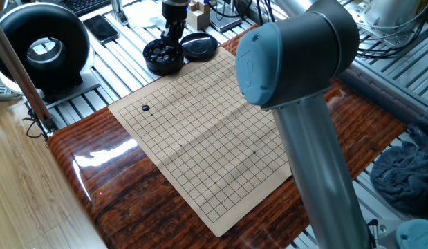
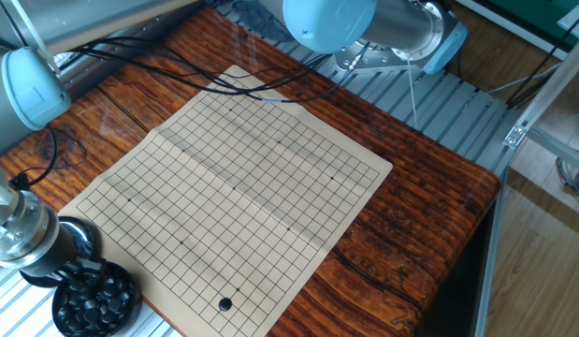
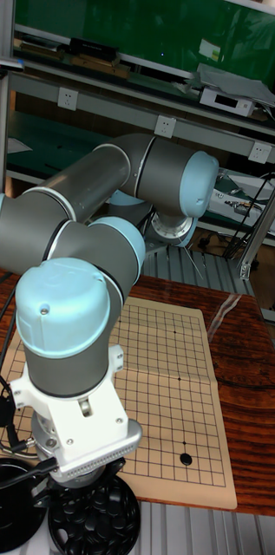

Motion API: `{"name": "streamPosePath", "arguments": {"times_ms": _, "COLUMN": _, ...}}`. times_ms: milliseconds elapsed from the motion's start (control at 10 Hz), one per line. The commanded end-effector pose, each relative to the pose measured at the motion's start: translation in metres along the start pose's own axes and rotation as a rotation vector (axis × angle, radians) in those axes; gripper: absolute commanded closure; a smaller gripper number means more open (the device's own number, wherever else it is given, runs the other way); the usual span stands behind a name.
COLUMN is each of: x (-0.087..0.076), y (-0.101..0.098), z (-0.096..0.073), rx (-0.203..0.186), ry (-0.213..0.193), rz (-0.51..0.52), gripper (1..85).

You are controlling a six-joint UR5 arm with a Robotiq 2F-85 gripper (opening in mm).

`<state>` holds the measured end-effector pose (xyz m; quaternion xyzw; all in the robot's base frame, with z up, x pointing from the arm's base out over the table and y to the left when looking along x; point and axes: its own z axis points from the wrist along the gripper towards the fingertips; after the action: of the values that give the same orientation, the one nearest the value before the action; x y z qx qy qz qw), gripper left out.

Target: Play the first move as black on the 3-4 point in the upper right corner of the Go board

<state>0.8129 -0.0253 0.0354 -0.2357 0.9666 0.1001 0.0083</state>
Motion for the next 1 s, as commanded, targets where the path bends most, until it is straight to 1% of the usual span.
{"name": "streamPosePath", "arguments": {"times_ms": 0, "x": -0.0001, "y": 0.0033, "z": -0.0038, "rx": -0.013, "ry": -0.006, "rz": 0.008, "gripper": 79.0}}
{"name": "streamPosePath", "arguments": {"times_ms": 600, "x": 0.0018, "y": 0.0048, "z": -0.0092, "rx": -0.018, "ry": -0.003, "rz": 0.011, "gripper": 79.3}}
{"name": "streamPosePath", "arguments": {"times_ms": 700, "x": 0.0023, "y": 0.0037, "z": -0.0091, "rx": -0.014, "ry": -0.001, "rz": 0.005, "gripper": 78.0}}
{"name": "streamPosePath", "arguments": {"times_ms": 800, "x": 0.0020, "y": 0.0038, "z": -0.0097, "rx": -0.013, "ry": -0.002, "rz": 0.000, "gripper": 72.0}}
{"name": "streamPosePath", "arguments": {"times_ms": 900, "x": -0.0005, "y": 0.0047, "z": -0.0121, "rx": -0.012, "ry": -0.009, "rz": -0.001, "gripper": 71.0}}
